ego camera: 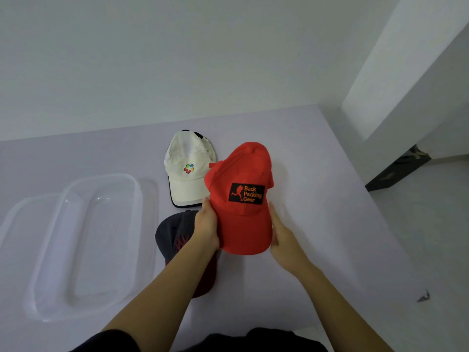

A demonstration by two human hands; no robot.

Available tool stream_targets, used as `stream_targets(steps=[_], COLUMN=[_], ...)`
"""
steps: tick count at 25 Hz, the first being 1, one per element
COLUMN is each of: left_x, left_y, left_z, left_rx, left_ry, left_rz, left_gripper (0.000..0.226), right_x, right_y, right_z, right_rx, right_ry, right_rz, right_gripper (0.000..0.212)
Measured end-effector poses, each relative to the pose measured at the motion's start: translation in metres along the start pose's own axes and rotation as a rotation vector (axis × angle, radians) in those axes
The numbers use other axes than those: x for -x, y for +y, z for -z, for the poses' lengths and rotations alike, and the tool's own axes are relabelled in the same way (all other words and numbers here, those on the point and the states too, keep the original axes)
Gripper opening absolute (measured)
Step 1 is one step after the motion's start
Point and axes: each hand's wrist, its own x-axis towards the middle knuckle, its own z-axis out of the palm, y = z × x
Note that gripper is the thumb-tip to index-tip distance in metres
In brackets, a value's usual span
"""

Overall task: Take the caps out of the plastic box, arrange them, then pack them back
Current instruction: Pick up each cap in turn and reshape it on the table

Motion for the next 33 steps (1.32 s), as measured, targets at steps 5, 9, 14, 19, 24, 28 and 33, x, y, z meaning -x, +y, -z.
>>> stream_targets(steps=[5, 9, 14, 19, 24, 28, 33], left_x=[0.002, 0.013, 0.010, 0.009, 0.013, 0.017, 0.015], left_y=[-0.006, -0.014, -0.013, -0.008, -0.009, -0.038, -0.038], left_z=[0.001, -0.011, -0.011, -0.013, 0.003, 0.027, 0.021], left_rx=[-0.092, -0.005, 0.041, 0.161, -0.050, -0.791, -1.037], left_ry=[0.028, -0.139, -0.142, -0.254, -0.241, -0.452, -0.144], left_rz=[-0.078, 0.114, 0.122, 0.109, -0.299, -1.029, -1.319], left_gripper=[0.061, 0.053, 0.054, 0.046, 0.052, 0.102, 0.088], right_x=[-0.006, -0.015, -0.017, -0.021, -0.024, -0.023, -0.015], right_y=[-0.041, -0.049, -0.053, -0.077, -0.074, -0.072, -0.064], right_z=[-0.001, -0.012, -0.008, -0.002, 0.021, 0.018, 0.005], right_rx=[-0.872, -0.864, -0.875, -0.811, -0.644, -0.762, -0.651], right_ry=[0.198, 0.231, 0.270, 0.196, 0.422, 0.389, 0.256], right_rz=[-0.603, -0.766, -0.794, -0.705, -0.497, -0.555, -0.333], right_gripper=[0.047, 0.043, 0.042, 0.041, 0.042, 0.045, 0.042])
